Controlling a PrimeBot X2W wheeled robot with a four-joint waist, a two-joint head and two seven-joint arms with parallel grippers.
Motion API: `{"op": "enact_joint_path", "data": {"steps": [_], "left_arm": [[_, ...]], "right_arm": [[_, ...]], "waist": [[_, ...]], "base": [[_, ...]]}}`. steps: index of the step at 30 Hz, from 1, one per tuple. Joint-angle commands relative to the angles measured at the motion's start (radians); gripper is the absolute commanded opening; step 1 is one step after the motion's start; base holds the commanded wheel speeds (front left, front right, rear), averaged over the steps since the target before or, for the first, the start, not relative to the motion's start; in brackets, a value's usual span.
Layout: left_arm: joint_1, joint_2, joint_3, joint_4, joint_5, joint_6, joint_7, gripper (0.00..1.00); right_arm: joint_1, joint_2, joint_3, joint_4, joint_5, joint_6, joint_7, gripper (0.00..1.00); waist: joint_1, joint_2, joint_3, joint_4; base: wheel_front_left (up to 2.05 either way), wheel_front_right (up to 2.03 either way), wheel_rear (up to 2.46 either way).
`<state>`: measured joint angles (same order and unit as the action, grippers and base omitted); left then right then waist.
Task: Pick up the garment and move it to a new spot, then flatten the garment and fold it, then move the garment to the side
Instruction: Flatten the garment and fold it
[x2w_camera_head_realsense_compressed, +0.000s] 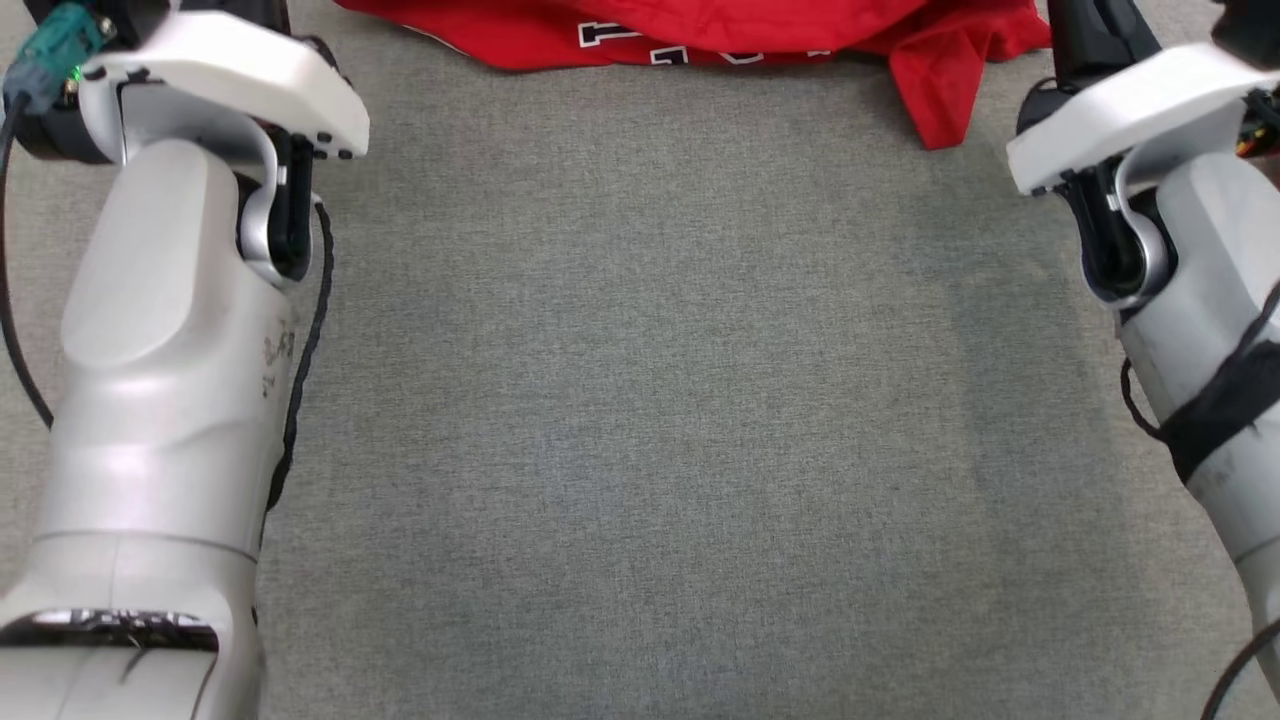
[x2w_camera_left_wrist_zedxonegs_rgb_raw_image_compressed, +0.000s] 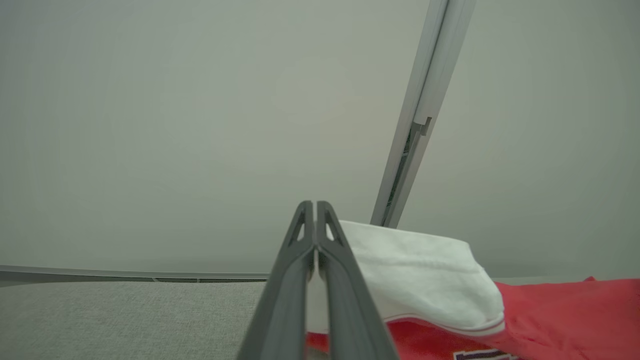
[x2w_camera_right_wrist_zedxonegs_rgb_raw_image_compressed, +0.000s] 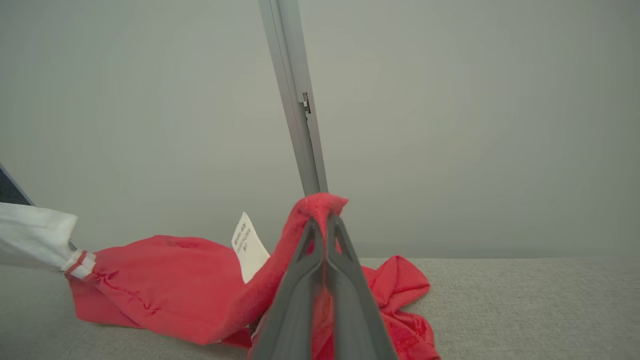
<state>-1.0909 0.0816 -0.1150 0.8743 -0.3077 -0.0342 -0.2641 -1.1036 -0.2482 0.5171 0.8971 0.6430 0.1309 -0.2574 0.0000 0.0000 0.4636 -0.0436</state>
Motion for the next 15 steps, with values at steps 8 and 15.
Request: {"op": "enact_joint_path", "data": {"steps": [8,15], "left_arm": [[0.292,-0.018,0.120,-0.234,0.037,0.013,0.000,0.00],[0.549,-0.028,0.136,-0.422,0.033,0.018,0.000,0.00]], "right_arm": [[0.351,-0.047,-0.132,-0.259,-0.059,-0.001,-0.007,0.00],[0.711,-0.019,-0.276,-0.501,-0.128,-0.001,-0.007,0.00]], "waist": [[0.0000,0.0000,-0.092,0.018],[0.0000,0.0000,-0.164,0.041]], "base": [[0.00,0.00,0.00],[0.00,0.00,0.00]]}}
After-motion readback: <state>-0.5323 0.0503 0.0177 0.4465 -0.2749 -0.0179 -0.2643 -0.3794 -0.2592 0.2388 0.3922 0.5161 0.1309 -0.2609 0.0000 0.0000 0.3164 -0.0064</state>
